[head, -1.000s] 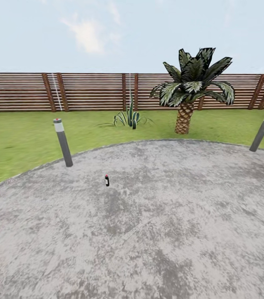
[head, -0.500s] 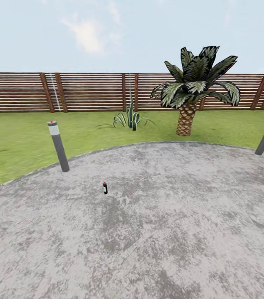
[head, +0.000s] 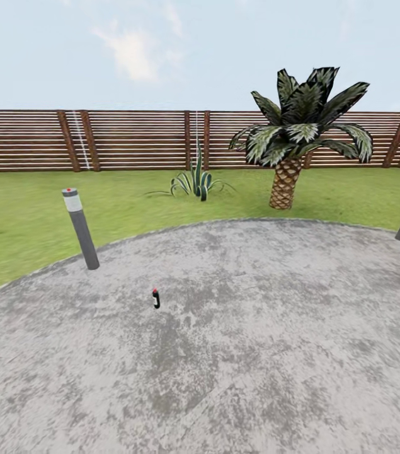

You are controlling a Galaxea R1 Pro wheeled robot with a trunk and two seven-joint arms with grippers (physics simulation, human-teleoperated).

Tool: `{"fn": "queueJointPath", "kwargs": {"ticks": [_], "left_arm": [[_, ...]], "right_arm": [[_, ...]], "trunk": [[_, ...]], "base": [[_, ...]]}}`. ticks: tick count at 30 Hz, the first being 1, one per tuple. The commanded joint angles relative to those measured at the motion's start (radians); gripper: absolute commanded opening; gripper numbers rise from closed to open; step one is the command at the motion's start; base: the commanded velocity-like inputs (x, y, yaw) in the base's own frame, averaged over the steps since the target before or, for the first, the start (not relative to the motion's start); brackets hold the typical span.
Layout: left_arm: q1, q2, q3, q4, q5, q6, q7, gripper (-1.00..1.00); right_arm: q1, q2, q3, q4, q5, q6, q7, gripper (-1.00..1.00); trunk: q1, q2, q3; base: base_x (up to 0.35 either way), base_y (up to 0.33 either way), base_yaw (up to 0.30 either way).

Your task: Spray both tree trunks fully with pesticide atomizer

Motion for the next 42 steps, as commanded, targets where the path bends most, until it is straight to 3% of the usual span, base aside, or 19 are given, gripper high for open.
{"fn": "queueJointPath", "kwargs": {"ticks": [1,25,42], "left_arm": [[-0.001,0.0,0.001,0.001,0.001,-0.003,0.0,1.0],[-0.001,0.001,0.001,0.001,0.001,-0.003,0.0,1.0],[-0.001,0.001,0.002,0.001,0.001,-0.003,0.0,1.0]], "right_arm": [[0.0,0.0,0.0,0.001,0.001,-0.003,0.0,1.0],[0.0,0.003,0.0,-0.002,0.001,-0.003,0.001,1.0],[0.0,0.003,0.0,-0.001,0.001,-0.003,0.0,1.0]], "trunk": [[0.0,0.0,-0.001],[0.0,0.0,-0.001],[0.0,0.0,-0.001]], "base": [[0.34,0.0,0.0],[0.34,0.0,0.003],[0.339,0.076,0.24]]}}
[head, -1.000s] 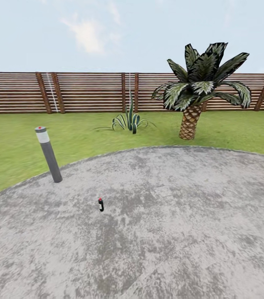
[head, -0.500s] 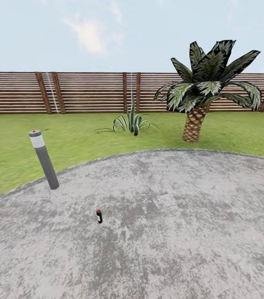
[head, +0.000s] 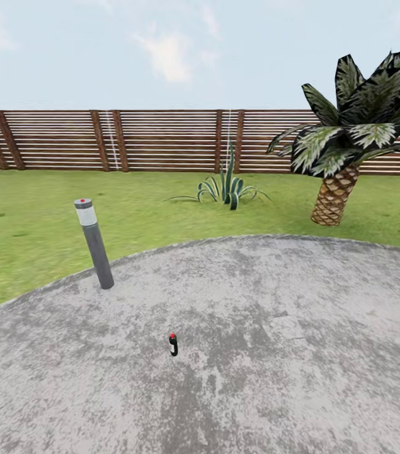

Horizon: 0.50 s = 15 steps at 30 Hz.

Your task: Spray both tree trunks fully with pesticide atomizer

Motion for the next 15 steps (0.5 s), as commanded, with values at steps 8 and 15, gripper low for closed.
{"fn": "queueJointPath", "kwargs": {"ticks": [8,15], "left_arm": [[-0.001,0.0,0.001,0.001,0.001,-0.003,0.0,1.0],[-0.001,0.0,0.001,0.001,0.001,-0.003,0.0,1.0]], "right_arm": [[0.0,0.0,0.0,0.002,0.001,-0.003,-0.001,1.0],[0.0,0.0,0.0,0.001,0.001,-0.003,-0.001,1.0]], "trunk": [[0.0,0.0,-0.001],[0.0,0.0,-0.001]], "base": [[0.316,0.191,0.141],[0.294,0.222,0.007]]}}
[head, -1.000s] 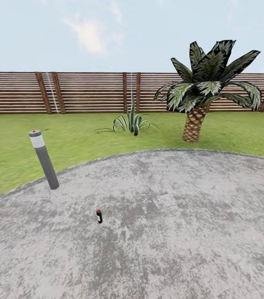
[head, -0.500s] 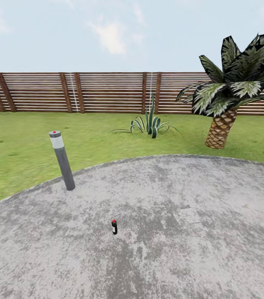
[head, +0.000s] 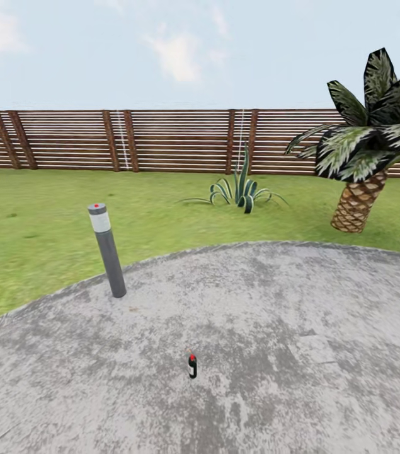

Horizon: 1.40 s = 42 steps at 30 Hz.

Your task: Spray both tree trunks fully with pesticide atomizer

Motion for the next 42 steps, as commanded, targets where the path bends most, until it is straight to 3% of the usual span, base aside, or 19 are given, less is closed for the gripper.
{"fn": "queueJointPath", "kwargs": {"ticks": [1,42], "left_arm": [[-0.001,0.0,0.0,0.001,0.001,-0.003,0.0,1.0],[-0.001,0.0,0.0,0.001,0.003,-0.003,0.0,1.0]], "right_arm": [[0.0,0.0,0.0,0.001,0.001,-0.003,0.0,1.0],[0.0,0.0,-0.006,0.0,-0.001,-0.003,0.0,1.0]], "trunk": [[0.0,0.0,-0.001],[0.0,0.0,0.009]], "base": [[0.292,0.225,0.0],[0.252,0.252,-0.041]]}}
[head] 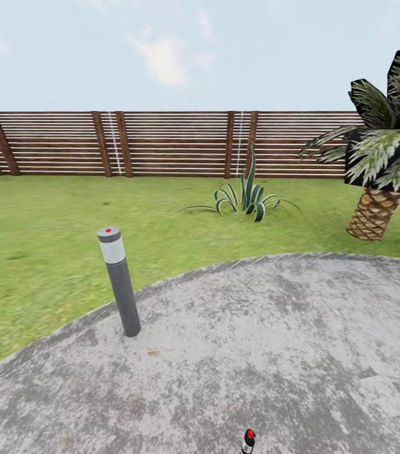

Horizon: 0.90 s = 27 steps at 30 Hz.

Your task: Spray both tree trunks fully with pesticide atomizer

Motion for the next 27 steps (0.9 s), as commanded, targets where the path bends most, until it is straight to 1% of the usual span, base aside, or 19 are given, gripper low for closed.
{"fn": "queueJointPath", "kwargs": {"ticks": [1,7,10,17,27], "left_arm": [[-0.001,0.0,0.0,0.001,0.001,-0.003,0.0,1.0],[-0.001,0.0,0.001,0.001,0.001,-0.003,0.0,1.0],[-0.001,0.0,0.001,0.001,0.001,-0.003,0.0,1.0],[-0.001,0.0,0.0,0.001,0.001,-0.003,0.0,1.0],[-0.001,0.0,0.0,0.001,0.001,-0.003,0.0,1.0]], "right_arm": [[0.0,0.0,0.0,0.001,0.0,-0.003,0.0,1.0],[0.0,0.0,-0.001,0.001,0.0,-0.003,0.0,1.0],[0.0,0.0,-0.001,0.001,0.0,-0.003,0.0,1.0],[0.0,0.0,-0.001,0.001,0.001,-0.003,0.0,1.0],[0.0,0.0,-0.001,0.001,0.001,-0.003,0.0,1.0]], "trunk": [[0.0,0.0,-0.001],[0.0,0.0,-0.001],[0.0,0.0,0.0],[0.0,0.0,0.004],[0.0,0.0,0.01]], "base": [[0.134,0.315,0.0],[0.125,0.319,-0.008],[0.12,0.321,-0.126],[0.12,0.322,-0.218],[0.011,0.336,-0.233]]}}
